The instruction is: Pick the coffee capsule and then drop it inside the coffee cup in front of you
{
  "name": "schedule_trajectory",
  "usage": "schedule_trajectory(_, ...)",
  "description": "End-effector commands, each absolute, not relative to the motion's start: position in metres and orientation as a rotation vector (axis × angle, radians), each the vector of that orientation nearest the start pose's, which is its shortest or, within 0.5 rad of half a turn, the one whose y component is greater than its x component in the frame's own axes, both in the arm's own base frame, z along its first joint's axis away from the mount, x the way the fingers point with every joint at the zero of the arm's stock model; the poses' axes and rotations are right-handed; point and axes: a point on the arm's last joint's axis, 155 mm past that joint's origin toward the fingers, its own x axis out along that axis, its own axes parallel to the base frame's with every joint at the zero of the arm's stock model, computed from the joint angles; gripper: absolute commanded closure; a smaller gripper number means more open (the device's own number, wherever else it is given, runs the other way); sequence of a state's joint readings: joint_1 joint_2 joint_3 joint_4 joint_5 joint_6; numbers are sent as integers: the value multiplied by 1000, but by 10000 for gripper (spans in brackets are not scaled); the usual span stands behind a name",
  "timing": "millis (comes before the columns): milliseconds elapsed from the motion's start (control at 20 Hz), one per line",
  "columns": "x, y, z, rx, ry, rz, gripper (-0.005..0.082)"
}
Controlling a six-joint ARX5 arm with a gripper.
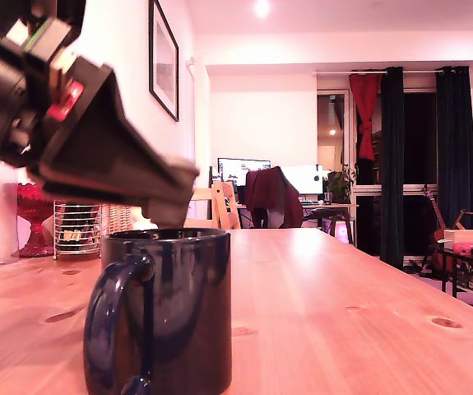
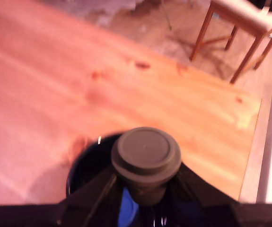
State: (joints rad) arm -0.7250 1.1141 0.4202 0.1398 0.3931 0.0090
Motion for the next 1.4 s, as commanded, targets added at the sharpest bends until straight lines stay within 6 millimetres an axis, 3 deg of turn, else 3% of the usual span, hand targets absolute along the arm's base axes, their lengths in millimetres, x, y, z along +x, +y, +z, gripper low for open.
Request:
schedule_trajectory(0,200,-272,103,105,588,-1093,632)
schedule_trajectory(300,203,-274,120,121,659,-1080,632)
schedule_trajectory(850,209,-259,156,248,765,-983,624)
schedule_trajectory(950,207,-257,154,266,795,-977,624)
schedule_trajectory(1350,207,-260,112,381,972,-956,621)
